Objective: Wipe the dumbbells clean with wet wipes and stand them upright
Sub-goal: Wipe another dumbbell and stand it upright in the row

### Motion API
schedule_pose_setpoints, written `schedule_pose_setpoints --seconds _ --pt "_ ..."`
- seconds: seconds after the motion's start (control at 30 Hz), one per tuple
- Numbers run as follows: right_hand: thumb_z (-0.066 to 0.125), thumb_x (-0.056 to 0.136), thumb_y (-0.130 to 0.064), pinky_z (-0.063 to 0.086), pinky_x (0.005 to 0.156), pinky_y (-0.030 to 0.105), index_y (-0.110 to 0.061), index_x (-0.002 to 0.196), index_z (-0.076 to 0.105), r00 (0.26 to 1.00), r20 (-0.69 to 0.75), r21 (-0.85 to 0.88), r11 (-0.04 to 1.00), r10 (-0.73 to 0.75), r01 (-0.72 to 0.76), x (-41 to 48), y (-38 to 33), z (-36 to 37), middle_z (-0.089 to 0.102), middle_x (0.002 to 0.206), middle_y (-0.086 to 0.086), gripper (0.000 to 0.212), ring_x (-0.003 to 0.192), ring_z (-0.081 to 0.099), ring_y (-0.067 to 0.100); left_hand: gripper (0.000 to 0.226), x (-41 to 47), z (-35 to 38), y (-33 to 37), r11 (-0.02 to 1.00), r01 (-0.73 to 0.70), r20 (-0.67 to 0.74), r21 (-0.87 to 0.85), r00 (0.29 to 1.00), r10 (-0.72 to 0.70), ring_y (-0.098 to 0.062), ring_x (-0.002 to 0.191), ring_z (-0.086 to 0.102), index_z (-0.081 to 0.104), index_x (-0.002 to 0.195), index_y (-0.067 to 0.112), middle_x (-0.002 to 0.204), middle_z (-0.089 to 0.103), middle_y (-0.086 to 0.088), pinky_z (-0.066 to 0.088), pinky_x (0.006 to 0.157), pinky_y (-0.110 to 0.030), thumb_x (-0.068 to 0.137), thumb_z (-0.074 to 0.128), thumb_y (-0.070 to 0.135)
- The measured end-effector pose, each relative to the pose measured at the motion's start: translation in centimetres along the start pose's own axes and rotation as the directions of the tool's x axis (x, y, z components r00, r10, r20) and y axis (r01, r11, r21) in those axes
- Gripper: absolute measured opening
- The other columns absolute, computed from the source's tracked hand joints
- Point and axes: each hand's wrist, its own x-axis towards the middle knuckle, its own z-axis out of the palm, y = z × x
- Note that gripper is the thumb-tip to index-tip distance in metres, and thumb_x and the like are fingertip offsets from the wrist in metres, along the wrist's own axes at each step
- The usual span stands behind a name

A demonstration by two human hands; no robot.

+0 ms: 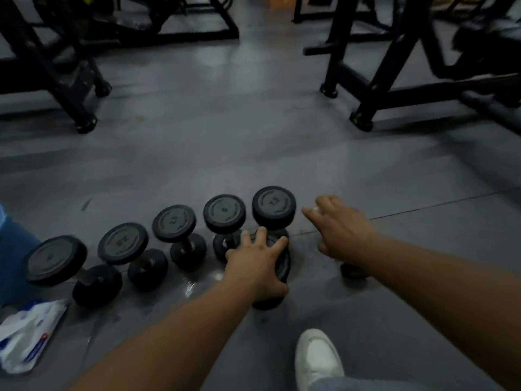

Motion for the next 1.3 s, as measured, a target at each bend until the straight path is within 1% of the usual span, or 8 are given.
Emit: schedule_pose_setpoints --seconds 0.4,0.7,0.87,0.97,1.07,1.17,1.23,1.3 --pt "0.057 0.075 -0.029 0.054 0.071 0.038 -0.027 0.137 0.032 0.919 -0.055 0.301 0.884 0.390 -0.357 -2.3 12.5 11.4 0.034 0.127 0.005 0.067 0.119 0.037 0.026 0.100 15.3 -0.7 11.6 0.978 -0.175 -0.010 0.112 0.984 0.178 -0.041 0.138 0.018 0.008 0.146 0.046 0.156 0.010 -0.003 0.046 0.092 -0.061 0.067 0.064 0.069" --pt "0.061 0.078 -0.030 0.047 0.083 0.036 -0.025 0.142 0.028 0.875 0.044 0.437 0.778 0.482 -0.451 1.6 12.2 18.3 0.029 0.136 0.007 0.072 0.129 0.029 0.026 0.102 22.3 2.6 11.1 0.967 -0.207 0.047 0.149 0.978 0.203 -0.044 0.138 0.017 0.004 0.147 0.045 0.156 0.007 -0.003 0.047 0.090 -0.061 0.067 0.061 0.069" --pt "0.058 0.079 -0.028 0.044 0.077 0.030 -0.024 0.141 0.030 0.869 0.053 0.433 0.773 0.492 -0.464 1.9 12.0 19.8 0.032 0.130 0.005 0.069 0.124 0.034 0.025 0.101 23.0 4.5 10.1 0.971 -0.199 0.040 0.134 0.980 0.195 -0.043 0.138 0.016 0.005 0.147 0.046 0.157 0.006 -0.004 0.045 0.092 -0.062 0.067 0.062 0.070" --pt "0.058 0.078 -0.027 0.045 0.077 0.031 -0.025 0.141 0.031 0.862 0.055 0.440 0.762 0.505 -0.475 1.9 11.8 20.7 0.033 0.130 0.005 0.068 0.123 0.035 0.025 0.104 23.3 4.4 9.7 0.975 -0.178 0.065 0.131 0.983 0.170 -0.043 0.142 0.011 0.000 0.149 0.046 0.159 0.002 -0.003 0.041 0.096 -0.064 0.069 0.062 0.069" --pt "0.060 0.077 -0.026 0.046 0.077 0.034 -0.024 0.141 0.032 0.853 0.051 0.452 0.750 0.519 -0.483 1.7 11.5 21.0 0.034 0.131 0.006 0.069 0.124 0.034 0.025 0.107 22.9 4.6 10.4 0.960 -0.189 0.030 0.207 0.982 0.187 -0.042 0.148 -0.003 -0.006 0.153 0.037 0.163 -0.007 -0.006 0.022 0.108 -0.068 0.073 0.056 0.071" --pt "0.062 0.077 -0.024 0.047 0.080 0.036 -0.025 0.142 0.031 0.848 0.053 0.457 0.742 0.528 -0.491 1.4 11.7 21.2 0.035 0.133 0.007 0.071 0.124 0.036 0.026 0.104 21.1 6.5 12.4 0.891 -0.352 -0.204 0.285 0.887 0.415 -0.038 0.149 0.015 0.025 0.154 0.015 0.161 0.019 -0.018 0.017 0.117 -0.058 0.069 0.065 0.060" --pt "0.058 0.082 -0.022 0.048 0.080 0.036 -0.024 0.142 0.031 0.850 0.047 0.439 0.753 0.525 -0.490 0.8 12.3 21.5 0.035 0.132 0.007 0.066 0.121 0.037 0.026 0.094 19.8 8.6 14.0 0.812 -0.508 -0.242 0.289 0.781 0.575 -0.035 0.143 0.033 0.042 0.146 0.006 0.153 0.038 -0.018 0.027 0.118 -0.050 0.067 0.069 0.050" --pt "0.054 0.085 -0.022 0.048 0.076 0.034 -0.024 0.142 0.033 0.857 0.032 0.401 0.778 0.515 -0.483 -0.2 13.2 21.9 0.037 0.127 0.007 0.061 0.116 0.040 0.025 0.073 19.2 10.6 15.1 0.784 -0.573 -0.207 0.239 0.759 0.618 -0.032 0.126 0.050 0.052 0.135 0.006 0.134 0.053 -0.014 0.041 0.109 -0.043 0.071 0.067 0.039"
